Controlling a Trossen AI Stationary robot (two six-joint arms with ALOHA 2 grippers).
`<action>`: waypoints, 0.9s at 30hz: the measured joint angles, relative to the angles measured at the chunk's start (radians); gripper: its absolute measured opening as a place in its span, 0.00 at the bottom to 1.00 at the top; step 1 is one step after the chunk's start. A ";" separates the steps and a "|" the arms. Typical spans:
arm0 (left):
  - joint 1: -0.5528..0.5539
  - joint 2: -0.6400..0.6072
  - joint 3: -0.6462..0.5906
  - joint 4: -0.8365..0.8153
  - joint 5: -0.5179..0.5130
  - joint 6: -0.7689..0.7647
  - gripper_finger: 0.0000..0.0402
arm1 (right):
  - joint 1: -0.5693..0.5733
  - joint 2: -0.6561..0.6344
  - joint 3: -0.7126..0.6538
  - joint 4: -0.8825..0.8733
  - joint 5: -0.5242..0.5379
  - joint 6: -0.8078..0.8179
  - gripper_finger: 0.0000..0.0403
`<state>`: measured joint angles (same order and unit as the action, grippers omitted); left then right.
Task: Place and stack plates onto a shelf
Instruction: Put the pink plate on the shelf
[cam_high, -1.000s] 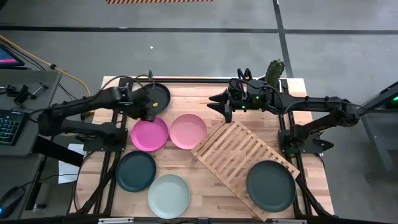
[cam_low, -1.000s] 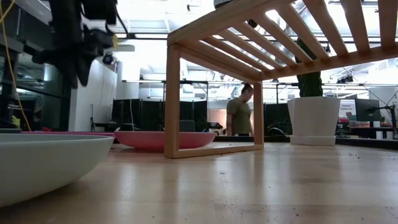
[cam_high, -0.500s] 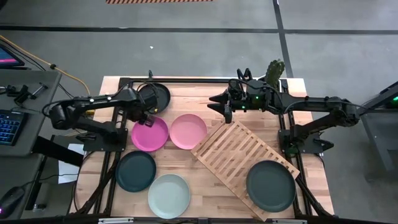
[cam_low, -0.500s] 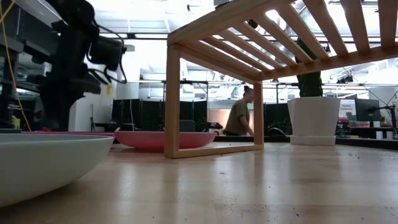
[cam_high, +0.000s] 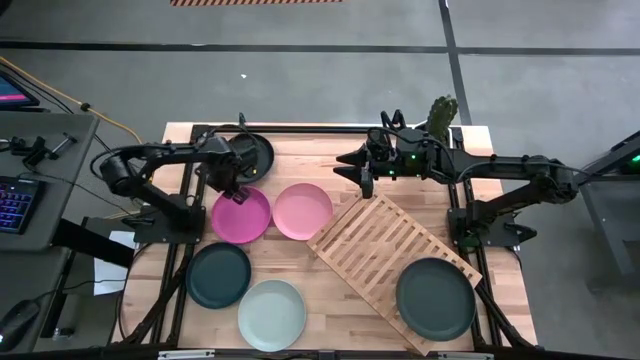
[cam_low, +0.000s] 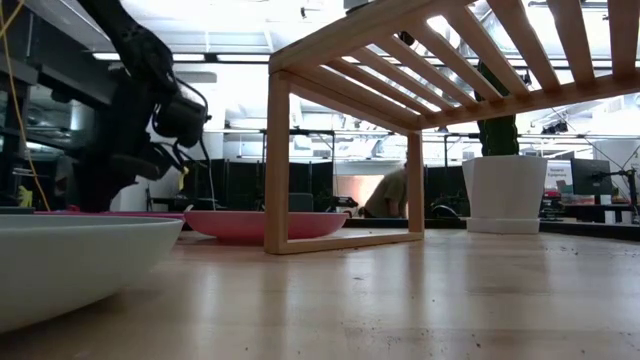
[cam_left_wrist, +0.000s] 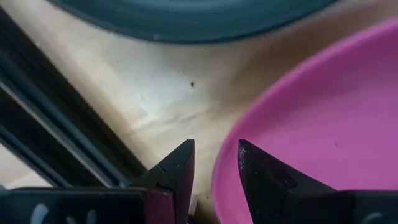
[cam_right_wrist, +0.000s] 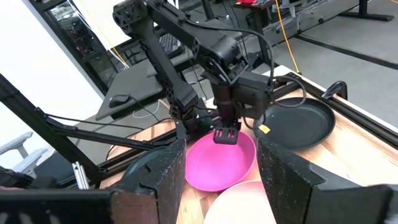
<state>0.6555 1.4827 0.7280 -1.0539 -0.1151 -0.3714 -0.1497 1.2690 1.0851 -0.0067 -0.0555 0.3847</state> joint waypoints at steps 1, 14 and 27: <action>0.002 0.011 0.000 0.006 0.001 0.010 0.28 | 0.000 0.000 0.000 -0.002 0.000 0.000 0.44; 0.005 0.072 0.000 0.014 0.000 0.081 0.24 | 0.000 0.000 0.000 -0.006 0.000 0.000 0.44; 0.005 -0.018 0.017 -0.066 0.009 0.088 0.02 | 0.000 0.000 0.000 -0.007 0.000 0.009 0.44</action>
<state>0.6609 1.4647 0.7450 -1.1203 -0.1061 -0.2838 -0.1497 1.2690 1.0851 -0.0139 -0.0555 0.3936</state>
